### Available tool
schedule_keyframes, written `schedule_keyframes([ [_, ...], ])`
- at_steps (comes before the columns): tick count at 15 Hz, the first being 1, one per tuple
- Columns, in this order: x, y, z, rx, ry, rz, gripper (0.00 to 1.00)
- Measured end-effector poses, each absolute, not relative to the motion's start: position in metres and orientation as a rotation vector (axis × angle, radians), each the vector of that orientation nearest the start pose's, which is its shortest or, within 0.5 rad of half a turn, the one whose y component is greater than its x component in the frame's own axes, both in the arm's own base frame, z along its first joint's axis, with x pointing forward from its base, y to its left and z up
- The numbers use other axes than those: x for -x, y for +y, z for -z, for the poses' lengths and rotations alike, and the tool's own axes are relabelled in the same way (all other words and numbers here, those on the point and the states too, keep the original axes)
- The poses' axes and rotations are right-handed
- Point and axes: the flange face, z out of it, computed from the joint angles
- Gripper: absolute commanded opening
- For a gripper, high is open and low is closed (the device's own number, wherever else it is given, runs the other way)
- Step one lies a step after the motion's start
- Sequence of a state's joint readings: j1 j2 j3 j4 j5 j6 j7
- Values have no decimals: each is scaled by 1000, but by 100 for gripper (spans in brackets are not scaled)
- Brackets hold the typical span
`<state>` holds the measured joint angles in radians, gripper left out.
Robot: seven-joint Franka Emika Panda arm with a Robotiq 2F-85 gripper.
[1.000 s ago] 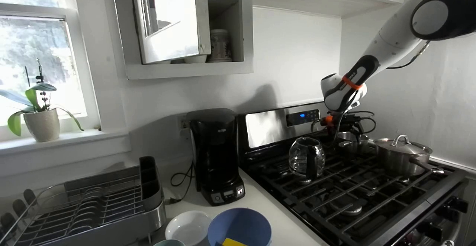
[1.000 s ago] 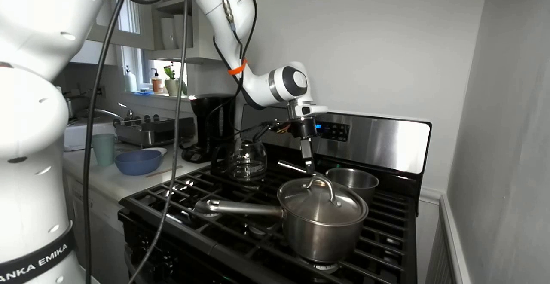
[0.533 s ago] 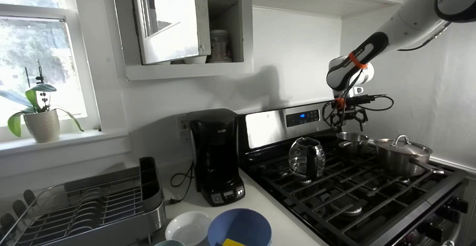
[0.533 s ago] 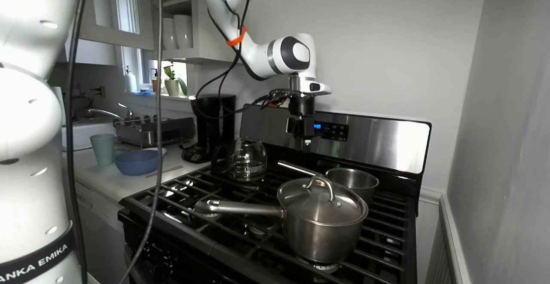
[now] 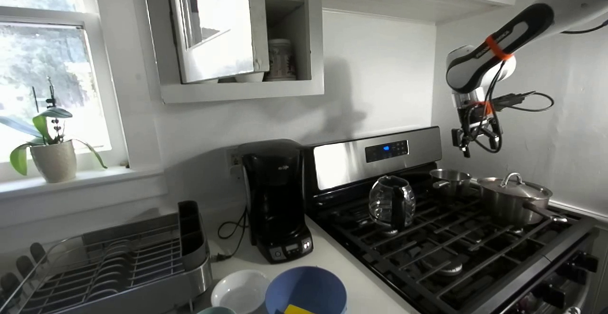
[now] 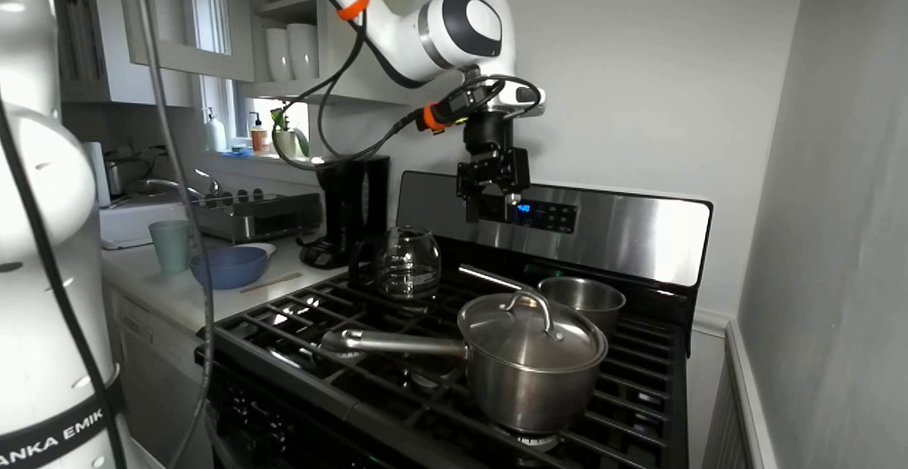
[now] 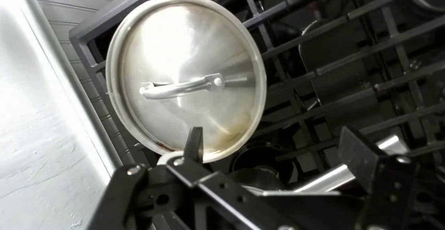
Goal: Move the pot on the left to the top right side of the stove
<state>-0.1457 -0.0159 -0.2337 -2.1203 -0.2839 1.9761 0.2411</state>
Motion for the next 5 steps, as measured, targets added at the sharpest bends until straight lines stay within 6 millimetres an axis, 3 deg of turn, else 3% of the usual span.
schedule_keyframes([
  [3,-446,-213,-428,3331,556,-276,100],
  [5,-433,-212,-435,3337,465,-273,100],
])
